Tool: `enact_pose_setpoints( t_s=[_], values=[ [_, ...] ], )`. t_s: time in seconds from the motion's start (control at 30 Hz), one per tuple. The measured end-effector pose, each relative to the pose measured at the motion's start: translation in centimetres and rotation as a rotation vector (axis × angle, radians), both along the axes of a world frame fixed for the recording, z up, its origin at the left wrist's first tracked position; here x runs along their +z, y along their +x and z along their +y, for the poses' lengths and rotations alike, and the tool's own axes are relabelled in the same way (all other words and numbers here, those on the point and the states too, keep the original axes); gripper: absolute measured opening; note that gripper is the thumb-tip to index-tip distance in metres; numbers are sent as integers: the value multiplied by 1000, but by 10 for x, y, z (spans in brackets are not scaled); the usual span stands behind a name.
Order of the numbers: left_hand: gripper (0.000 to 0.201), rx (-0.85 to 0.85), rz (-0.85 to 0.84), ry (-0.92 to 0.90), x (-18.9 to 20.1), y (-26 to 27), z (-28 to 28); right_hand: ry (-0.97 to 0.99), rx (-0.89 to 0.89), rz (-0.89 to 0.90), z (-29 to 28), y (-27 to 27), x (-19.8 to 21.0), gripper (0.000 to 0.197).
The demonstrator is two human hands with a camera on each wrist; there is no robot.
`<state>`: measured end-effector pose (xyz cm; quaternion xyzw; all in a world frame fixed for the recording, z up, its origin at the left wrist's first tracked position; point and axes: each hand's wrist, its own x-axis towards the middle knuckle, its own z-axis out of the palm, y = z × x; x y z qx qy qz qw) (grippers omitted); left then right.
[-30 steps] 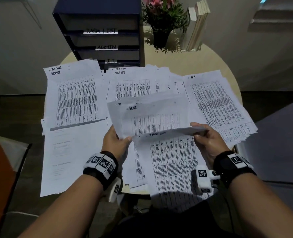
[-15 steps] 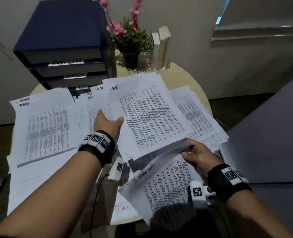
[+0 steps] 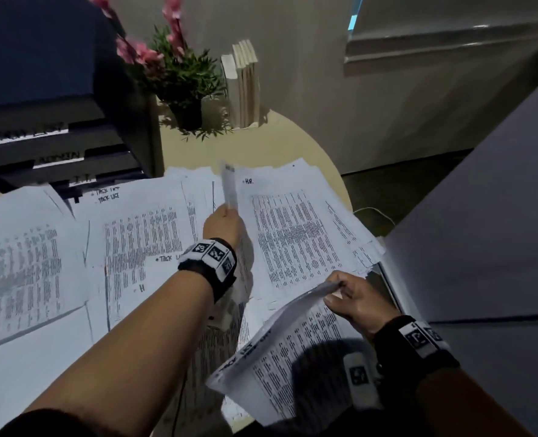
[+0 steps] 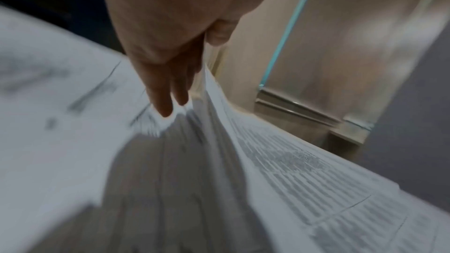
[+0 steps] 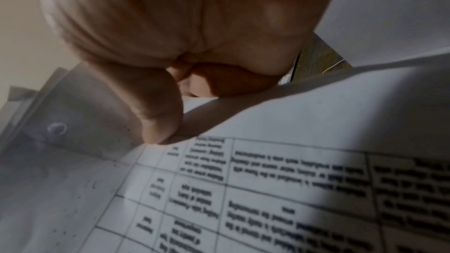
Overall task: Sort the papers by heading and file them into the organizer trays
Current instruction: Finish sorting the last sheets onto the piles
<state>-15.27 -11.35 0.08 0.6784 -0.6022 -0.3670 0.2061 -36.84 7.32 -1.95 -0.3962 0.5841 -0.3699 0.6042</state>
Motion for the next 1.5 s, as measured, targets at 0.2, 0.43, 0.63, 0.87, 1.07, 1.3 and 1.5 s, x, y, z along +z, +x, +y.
enact_pose_setpoints(
  t_s=[0.2,0.43,0.63,0.87,1.07,1.3,1.5],
  values=[
    [34,-73,111,-403,46,25,-2,-35,-51,42,-12,16,7,5],
    [22,170,265,-689,90,129,-3,-93,-255,-151,-33,43,35,26],
    [36,338,453,-222,70,182,59,-148,-310,-239,-62,90,45,44],
    [65,438,703,479,3,191,142,-79,-329,-2,-63,143,24,32],
    [38,291,145,245,-26,200,137,92,-237,570,-30,144,-5,35],
    [43,263,55,357,-41,185,133,174,-417,422,-12,146,-22,39],
    [32,253,-81,304,-45,175,134,223,-433,309,-12,144,-26,28]
  ],
)
